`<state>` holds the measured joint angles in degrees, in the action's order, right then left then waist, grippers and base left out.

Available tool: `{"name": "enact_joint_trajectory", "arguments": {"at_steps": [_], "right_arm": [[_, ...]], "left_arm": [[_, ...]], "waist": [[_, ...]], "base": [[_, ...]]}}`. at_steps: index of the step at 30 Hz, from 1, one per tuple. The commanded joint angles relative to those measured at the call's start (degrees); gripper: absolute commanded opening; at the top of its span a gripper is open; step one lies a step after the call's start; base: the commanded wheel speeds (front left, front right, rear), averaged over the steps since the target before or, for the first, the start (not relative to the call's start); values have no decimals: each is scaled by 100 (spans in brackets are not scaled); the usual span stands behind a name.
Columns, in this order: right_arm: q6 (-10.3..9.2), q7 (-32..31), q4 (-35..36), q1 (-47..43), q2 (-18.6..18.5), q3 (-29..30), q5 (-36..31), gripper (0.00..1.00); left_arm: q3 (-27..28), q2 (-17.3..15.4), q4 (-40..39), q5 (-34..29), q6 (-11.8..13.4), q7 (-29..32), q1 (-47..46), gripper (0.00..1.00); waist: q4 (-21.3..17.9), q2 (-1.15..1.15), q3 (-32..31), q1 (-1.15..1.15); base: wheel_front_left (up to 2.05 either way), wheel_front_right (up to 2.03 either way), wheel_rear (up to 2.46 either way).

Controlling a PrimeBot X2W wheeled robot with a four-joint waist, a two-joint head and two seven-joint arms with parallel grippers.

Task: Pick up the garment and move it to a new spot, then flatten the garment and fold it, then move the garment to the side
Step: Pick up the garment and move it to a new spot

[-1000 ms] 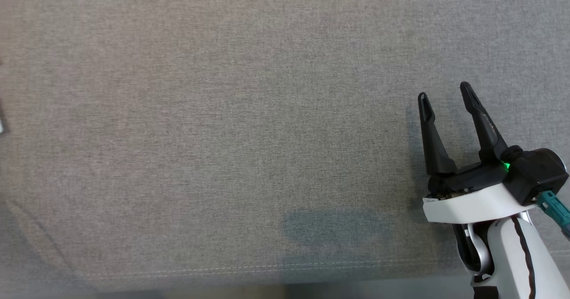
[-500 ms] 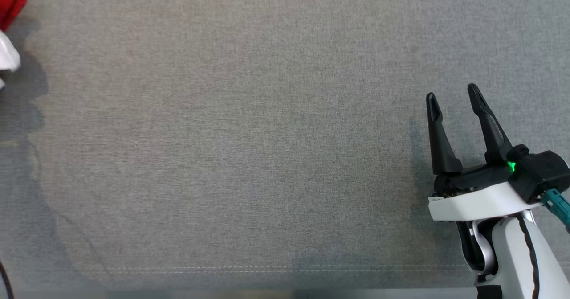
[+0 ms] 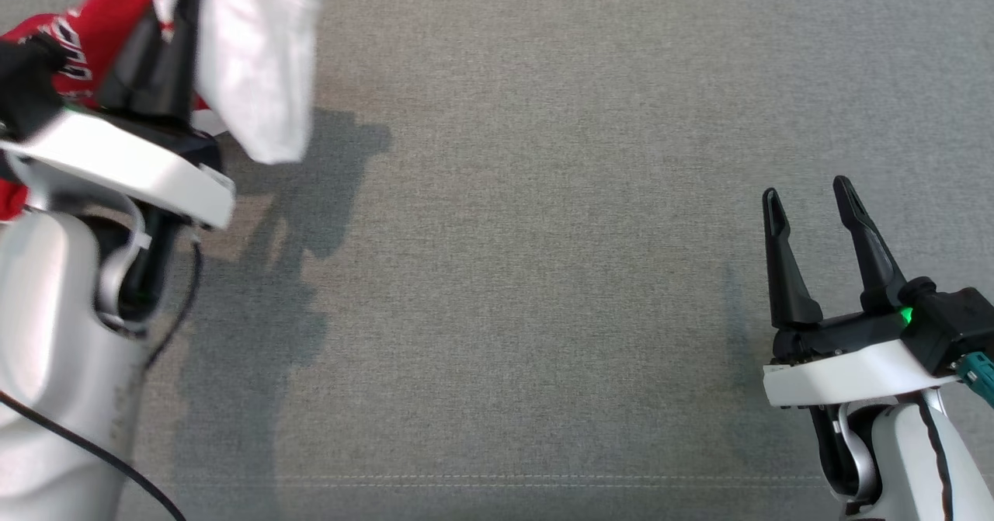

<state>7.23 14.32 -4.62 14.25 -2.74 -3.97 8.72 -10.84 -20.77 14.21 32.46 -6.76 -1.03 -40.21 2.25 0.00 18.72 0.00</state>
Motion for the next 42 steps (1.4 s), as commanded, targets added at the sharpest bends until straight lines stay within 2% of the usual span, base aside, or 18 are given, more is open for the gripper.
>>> {"name": "enact_joint_trajectory", "arguments": {"at_steps": [1,4,7,16,20,21,27,33,34,35,42], "right_arm": [[25,68,134,-79,-14,-98,54,100],[25,68,149,-129,-14,-88,80,100],[25,68,148,-198,-14,-55,87,100],[25,68,238,-324,-14,-37,234,100],[25,68,267,-415,-14,-74,355,100],[25,68,267,-415,-14,-74,355,100],[25,68,309,-530,-14,-85,484,100],[25,68,337,-585,-14,-106,574,100],[25,68,345,-575,-14,-112,580,100],[25,68,334,-536,-14,-149,567,100],[25,68,271,-371,-14,-173,462,100]], "left_arm": [[72,-116,-418,-3,131,-29,157,0],[-156,261,-839,0,332,-65,605,0],[-454,589,-1033,-16,410,-76,888,0],[-1585,1306,-897,-144,229,268,893,0],[-1948,1437,-759,-263,167,403,692,0],[-1948,1437,-759,-263,167,403,692,0],[-2064,1473,-564,-353,167,560,310,0],[-1893,1460,76,-328,154,372,-112,0],[-1886,1468,239,-328,138,312,-202,6],[-1889,1487,588,-319,114,245,-347,100],[-2268,1501,1128,-205,-32,49,-479,100]], "waist": [[-122,0,-66,0],[-307,0,-102,0],[-511,0,-136,0],[-1368,0,-79,0],[-1843,0,-26,0],[-1843,0,-26,0],[-2421,0,105,0],[-2476,0,230,0],[-2437,0,255,0],[-2347,0,284,0],[-1927,0,210,0]], "base": [[0,0,0],[0,0,0],[0,0,0],[0,0,0],[0,0,0],[0,0,0],[0,0,0],[0,0,0],[0,0,0],[0,0,0],[0,0,0]]}}
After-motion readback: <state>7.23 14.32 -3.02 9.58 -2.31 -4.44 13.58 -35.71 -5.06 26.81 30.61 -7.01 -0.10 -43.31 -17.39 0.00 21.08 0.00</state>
